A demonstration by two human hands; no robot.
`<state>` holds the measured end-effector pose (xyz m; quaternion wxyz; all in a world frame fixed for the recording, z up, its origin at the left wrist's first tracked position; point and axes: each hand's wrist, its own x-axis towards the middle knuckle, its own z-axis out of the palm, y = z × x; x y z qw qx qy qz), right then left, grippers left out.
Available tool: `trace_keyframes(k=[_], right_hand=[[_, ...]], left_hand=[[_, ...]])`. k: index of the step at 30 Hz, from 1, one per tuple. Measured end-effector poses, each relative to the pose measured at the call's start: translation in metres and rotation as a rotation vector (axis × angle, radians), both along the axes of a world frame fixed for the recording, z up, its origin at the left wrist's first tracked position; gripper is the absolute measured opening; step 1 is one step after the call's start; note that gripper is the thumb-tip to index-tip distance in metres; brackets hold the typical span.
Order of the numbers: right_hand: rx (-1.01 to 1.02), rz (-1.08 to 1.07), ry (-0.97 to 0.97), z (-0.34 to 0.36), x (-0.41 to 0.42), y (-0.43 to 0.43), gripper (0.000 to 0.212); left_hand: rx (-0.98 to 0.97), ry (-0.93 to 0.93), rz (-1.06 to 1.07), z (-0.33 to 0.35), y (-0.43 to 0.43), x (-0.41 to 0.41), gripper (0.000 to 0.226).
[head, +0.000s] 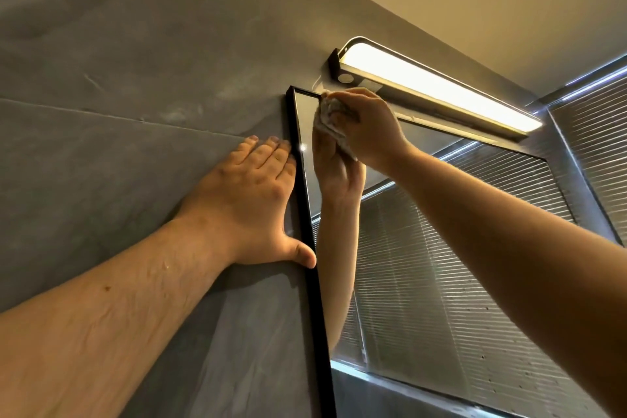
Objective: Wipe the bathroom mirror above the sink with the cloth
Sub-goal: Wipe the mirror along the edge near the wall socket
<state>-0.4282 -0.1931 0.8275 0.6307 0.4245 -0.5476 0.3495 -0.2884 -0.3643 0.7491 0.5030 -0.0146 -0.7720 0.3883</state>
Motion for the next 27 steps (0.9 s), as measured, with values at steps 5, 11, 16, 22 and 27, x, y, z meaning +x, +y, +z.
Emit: trace_keyframes(k=[5,11,16,22,27], right_hand=[[0.012,-0.046,0.014,-0.013,-0.004,-0.004,0.031],[0.080,-0.067,0.067,-0.086,0.004,-0.006,0.035],[0.133,-0.058,0.087,-0.115,0.010,-0.007,0.032],[0.101,-0.052,0.077,-0.088,0.013,-0.015,0.032],[0.051,-0.024,0.050,-0.046,0.018,-0.023,0.033]], left_hand=[[0.002,0.001,-0.010,-0.001,0.000,0.000,0.143],[0.016,-0.011,-0.019,0.001,0.001,0.000,0.143],[0.012,-0.021,-0.016,0.001,0.000,0.002,0.142],[0.013,-0.007,-0.022,-0.001,0.001,0.001,0.141],[-0.016,0.003,-0.022,0.000,-0.001,0.001,0.141]])
